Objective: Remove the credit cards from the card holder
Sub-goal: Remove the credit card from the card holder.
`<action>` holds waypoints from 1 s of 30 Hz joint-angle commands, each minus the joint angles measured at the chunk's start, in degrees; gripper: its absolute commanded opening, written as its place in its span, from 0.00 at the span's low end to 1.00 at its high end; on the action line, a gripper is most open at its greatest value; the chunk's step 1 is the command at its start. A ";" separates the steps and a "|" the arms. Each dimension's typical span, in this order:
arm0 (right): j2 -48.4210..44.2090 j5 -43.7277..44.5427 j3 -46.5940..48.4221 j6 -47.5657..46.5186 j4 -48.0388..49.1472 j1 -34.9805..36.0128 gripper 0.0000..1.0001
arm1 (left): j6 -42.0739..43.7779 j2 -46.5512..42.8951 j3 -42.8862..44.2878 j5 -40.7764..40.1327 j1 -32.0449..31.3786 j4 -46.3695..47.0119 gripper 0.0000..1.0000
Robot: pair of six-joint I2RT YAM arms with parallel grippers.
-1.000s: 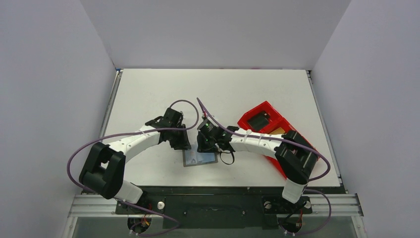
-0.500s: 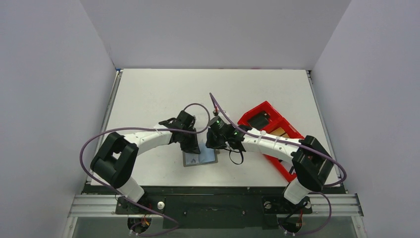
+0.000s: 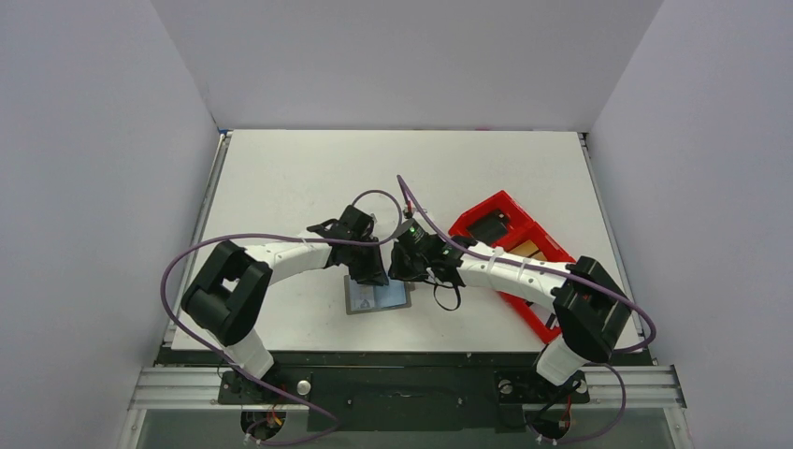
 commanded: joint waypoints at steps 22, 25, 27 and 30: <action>8.09 -14.72 -4.47 7.83 24.33 -0.04 0.19 | 3.53 -7.16 0.94 1.52 7.56 -3.45 0.20; 9.38 -15.09 -4.04 7.64 24.70 -0.10 0.19 | 4.44 -8.90 0.06 0.60 8.86 -4.61 0.20; 10.17 -15.36 -3.90 7.46 24.77 -0.24 0.19 | 5.06 -9.88 -0.93 0.05 9.84 -5.57 0.20; 11.16 -15.56 -3.96 7.46 25.33 -0.41 0.19 | 5.93 -10.84 -2.75 -0.97 11.01 -6.51 0.20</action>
